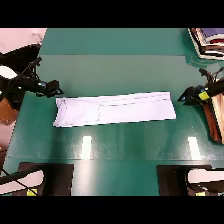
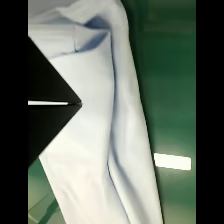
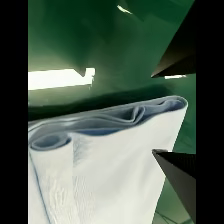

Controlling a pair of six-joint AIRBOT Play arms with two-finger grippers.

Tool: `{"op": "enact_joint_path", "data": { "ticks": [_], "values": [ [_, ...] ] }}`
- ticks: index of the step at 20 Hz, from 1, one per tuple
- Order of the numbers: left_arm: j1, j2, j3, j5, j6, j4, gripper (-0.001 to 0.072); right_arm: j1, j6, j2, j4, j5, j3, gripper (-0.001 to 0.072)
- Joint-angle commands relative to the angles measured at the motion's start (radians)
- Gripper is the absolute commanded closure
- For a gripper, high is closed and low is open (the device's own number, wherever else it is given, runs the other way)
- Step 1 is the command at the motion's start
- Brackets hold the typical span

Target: Fold the shirts.

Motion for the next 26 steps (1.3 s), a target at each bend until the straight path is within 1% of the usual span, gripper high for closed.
{"op": "enact_joint_path", "data": {
  "ticks": [1,4,7,8,9,10,11,13,16,18,21,24,26],
  "values": [
    [-0.041,-0.002,0.002,0.005,0.013,-0.061,0.0681,-0.049,-0.066,-0.007,0.087,-0.077,-0.134,0.0180],
    [-0.148,-0.008,-0.002,0.067,0.008,-0.059,0.0681,-0.027,-0.117,-0.053,0.167,-0.072,-0.168,0.0180],
    [-0.271,-0.008,-0.002,0.156,-0.048,-0.060,0.0682,0.023,-0.135,-0.103,0.225,-0.082,-0.167,0.0188],
    [-0.305,-0.008,-0.002,0.180,-0.057,-0.060,0.0682,0.043,-0.137,-0.110,0.225,-0.098,-0.166,0.0247],
    [-0.340,-0.008,-0.002,0.213,-0.067,-0.060,0.0682,0.057,-0.145,-0.109,0.225,-0.118,-0.166,0.0399],
    [-0.373,-0.008,-0.002,0.251,-0.076,-0.060,0.0682,0.066,-0.159,-0.104,0.227,-0.130,-0.166,0.0582],
    [-0.406,-0.008,-0.002,0.290,-0.076,-0.060,0.0682,0.073,-0.178,-0.092,0.226,-0.134,-0.166,0.0699],
    [-0.461,-0.031,0.010,0.322,-0.076,-0.060,0.0682,0.072,-0.188,-0.040,0.241,-0.136,-0.165,0.0699],
    [-0.522,-0.143,0.070,0.287,-0.078,-0.061,0.0682,0.074,-0.183,0.068,0.242,-0.089,-0.096,0.0699],
    [-0.562,-0.233,0.124,0.270,-0.100,-0.061,0.0682,0.109,-0.145,0.136,0.242,-0.045,-0.014,0.0699],
    [-0.626,-0.355,0.211,0.264,-0.101,-0.061,0.0682,0.204,-0.058,0.202,0.242,-0.031,0.110,0.0699],
    [-0.676,-0.433,0.268,0.258,-0.114,-0.061,0.0682,0.327,-0.015,0.225,0.243,-0.021,0.221,0.0699],
    [-0.694,-0.461,0.294,0.257,-0.129,-0.063,0.0682,0.407,-0.010,0.225,0.245,-0.024,0.276,0.0699]
  ]
}}
